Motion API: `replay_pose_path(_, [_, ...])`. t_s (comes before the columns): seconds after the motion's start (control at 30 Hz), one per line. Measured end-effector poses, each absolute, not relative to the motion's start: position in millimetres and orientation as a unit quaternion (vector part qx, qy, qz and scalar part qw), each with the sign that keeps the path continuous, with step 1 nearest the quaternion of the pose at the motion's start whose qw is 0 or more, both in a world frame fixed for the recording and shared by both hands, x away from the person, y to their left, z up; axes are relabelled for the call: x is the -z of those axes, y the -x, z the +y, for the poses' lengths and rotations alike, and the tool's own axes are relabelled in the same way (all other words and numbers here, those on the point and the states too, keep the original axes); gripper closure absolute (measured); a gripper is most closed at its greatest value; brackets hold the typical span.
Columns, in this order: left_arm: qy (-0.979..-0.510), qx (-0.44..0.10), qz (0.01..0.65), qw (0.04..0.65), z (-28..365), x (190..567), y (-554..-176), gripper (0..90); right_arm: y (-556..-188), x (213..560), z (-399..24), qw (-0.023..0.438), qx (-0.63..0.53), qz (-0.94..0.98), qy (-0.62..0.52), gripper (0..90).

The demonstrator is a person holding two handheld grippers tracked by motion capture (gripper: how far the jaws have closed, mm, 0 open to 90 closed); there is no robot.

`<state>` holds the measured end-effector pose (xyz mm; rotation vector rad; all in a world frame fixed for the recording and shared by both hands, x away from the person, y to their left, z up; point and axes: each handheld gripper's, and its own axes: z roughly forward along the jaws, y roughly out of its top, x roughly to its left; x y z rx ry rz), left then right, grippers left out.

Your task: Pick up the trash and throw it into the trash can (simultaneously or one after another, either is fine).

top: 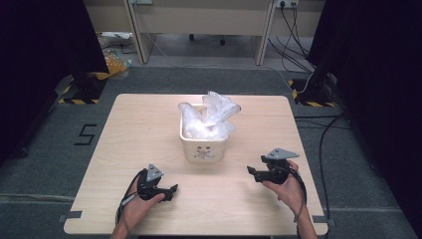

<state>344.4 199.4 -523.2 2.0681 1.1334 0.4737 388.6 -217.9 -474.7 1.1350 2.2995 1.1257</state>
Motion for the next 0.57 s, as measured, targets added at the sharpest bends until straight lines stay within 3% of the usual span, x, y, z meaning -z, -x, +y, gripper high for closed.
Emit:
replay_pose_path(0.43, [-0.802, -0.184, 0.440, 0.360, 199.4, 523.2, -344.4, 10.9, -384.0, 507.0, -227.0, 0.166, -0.344, 0.829, -0.410, 27.2])
replay_pose_path(0.57, [-0.802, -0.183, 0.440, 0.360, 199.4, 523.2, -344.4, 10.9, -384.6, 512.1, -226.2, 0.168, -0.340, 0.831, -0.406, 22.4])
